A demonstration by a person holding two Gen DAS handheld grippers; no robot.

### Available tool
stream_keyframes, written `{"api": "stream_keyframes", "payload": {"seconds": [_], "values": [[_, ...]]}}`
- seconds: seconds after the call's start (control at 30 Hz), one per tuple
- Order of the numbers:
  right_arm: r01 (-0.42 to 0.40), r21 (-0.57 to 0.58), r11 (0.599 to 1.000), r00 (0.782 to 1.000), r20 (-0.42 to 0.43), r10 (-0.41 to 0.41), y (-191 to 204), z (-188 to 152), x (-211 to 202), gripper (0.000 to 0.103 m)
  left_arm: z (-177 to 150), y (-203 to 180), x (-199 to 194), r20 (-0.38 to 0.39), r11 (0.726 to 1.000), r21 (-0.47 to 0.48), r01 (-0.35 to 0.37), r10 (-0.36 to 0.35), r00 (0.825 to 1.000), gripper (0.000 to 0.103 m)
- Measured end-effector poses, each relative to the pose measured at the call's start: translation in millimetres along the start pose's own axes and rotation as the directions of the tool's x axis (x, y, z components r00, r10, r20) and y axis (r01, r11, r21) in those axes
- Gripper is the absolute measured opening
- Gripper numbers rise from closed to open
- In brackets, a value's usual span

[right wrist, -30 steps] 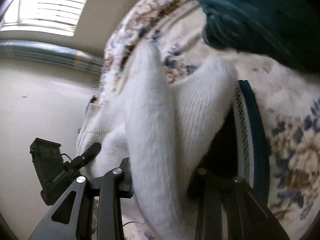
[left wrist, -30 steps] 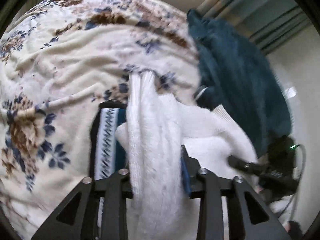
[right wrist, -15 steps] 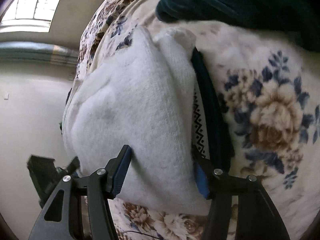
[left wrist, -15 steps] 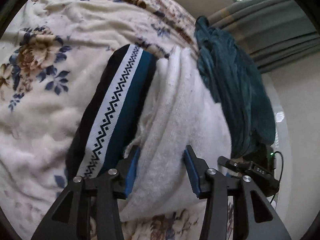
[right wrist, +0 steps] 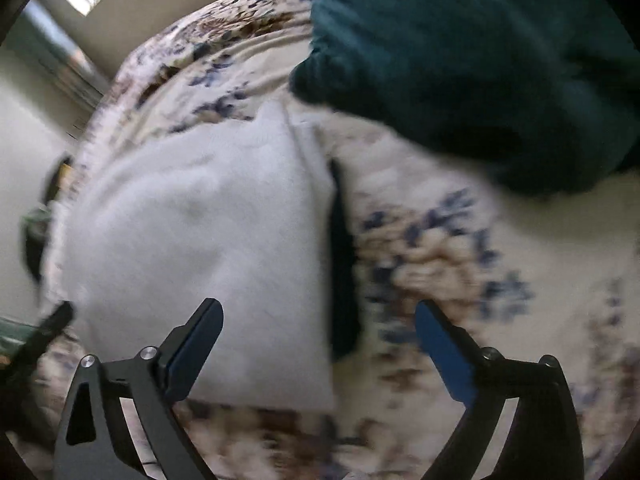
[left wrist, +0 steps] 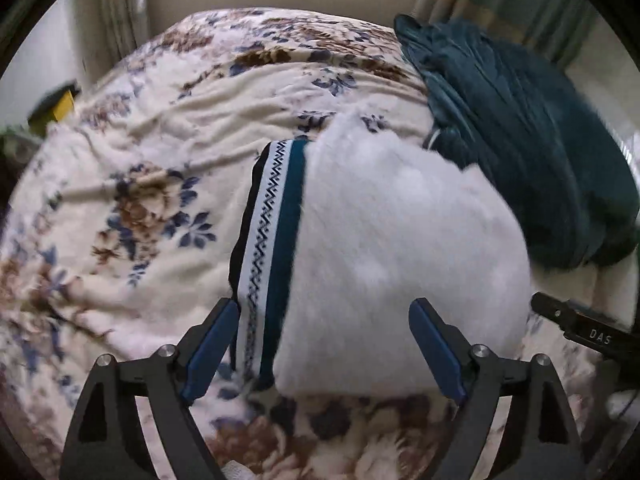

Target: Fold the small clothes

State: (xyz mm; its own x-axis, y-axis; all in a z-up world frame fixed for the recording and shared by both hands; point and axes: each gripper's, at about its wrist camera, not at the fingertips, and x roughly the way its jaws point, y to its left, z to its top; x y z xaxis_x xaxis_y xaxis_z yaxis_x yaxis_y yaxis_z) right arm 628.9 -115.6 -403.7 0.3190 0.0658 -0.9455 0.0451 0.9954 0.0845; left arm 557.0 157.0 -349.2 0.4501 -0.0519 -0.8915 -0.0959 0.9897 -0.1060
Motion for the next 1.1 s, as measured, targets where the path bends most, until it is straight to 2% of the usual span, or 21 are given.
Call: {"api": "stream_keyframes", "payload": {"seconds": [0.1,0.17,0.33,0.53,0.87,1.1], "values": [[0.069,-0.008,0.998,0.997,0.02,-0.069,1.7,-18.6,-22.9,0.103,-11.5,-15.8,-12.9,-0.013,0.998,0.028,-0.056,0.057,0.998,0.088],[0.102,-0.014,0.995,0.994,0.046,-0.101,2.7,-28.4,-44.0,0.103,-16.8,-24.3,-26.6,-0.021,0.996,0.034,-0.085,0.085,0.996,0.095],[0.134,-0.003,0.991,0.984,0.12,-0.132,2.0,-49.4,-114.8,0.103,-20.2,-41.5,-72.0,0.019,0.991,0.055,-0.122,0.121,0.992,0.096],[0.125,-0.008,0.992,0.973,0.196,-0.121,7.5,-73.7,-206.3,0.103,-30.3,-54.7,-145.3,0.068,0.991,0.052,-0.124,0.121,0.99,0.096],[0.105,-0.052,0.993,0.947,0.312,-0.084,12.2,-129.5,-370.4,0.103,-60.8,-73.0,-292.5,0.158,0.992,0.057,-0.11,0.099,0.982,0.096],[0.081,-0.072,0.994,0.924,0.381,-0.047,-0.8,-172.0,-474.1,0.103,-82.4,-83.0,-368.1,0.197,0.995,0.041,-0.091,0.081,0.977,0.096]]}}
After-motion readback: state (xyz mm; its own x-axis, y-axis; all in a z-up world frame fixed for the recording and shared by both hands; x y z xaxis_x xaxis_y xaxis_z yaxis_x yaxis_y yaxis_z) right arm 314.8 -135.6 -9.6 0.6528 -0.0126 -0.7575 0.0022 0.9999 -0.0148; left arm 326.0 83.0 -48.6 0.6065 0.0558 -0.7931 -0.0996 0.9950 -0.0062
